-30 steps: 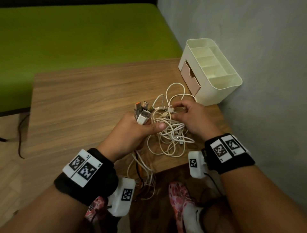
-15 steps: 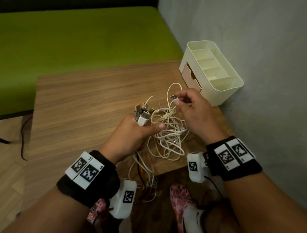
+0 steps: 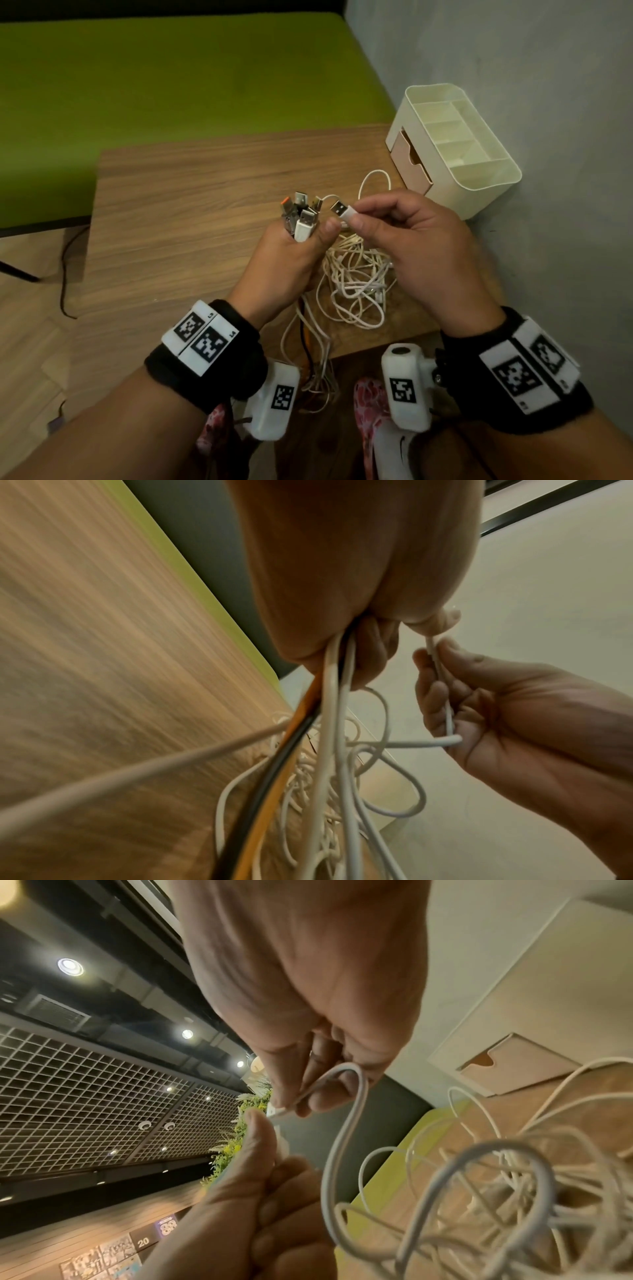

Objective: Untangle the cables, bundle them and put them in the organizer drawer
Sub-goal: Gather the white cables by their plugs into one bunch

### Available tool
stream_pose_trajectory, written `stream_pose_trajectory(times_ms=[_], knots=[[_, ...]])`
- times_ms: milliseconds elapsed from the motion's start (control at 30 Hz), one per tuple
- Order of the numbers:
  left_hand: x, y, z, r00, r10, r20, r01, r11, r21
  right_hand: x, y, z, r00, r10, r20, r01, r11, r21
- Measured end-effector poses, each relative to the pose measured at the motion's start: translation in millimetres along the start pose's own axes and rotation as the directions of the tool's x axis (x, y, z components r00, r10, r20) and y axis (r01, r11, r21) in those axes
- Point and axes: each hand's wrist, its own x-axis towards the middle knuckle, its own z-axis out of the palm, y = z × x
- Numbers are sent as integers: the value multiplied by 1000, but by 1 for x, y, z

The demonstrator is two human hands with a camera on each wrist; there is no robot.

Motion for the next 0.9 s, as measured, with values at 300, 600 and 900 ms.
stream_pose_trajectory(times_ms=[300,600,900], knots=[[-1,2,5,999,36,34,-35,999,-6,-10,2,17,999,44,4,-44,994,104],[-5,8,11,996,53,78,-54,999,4,-11,8,17,992,67,107,-83,985,154],[-2,4,3,999,38,-16,-38,999,14,-15,8,20,968,225,113,-227,974,5]])
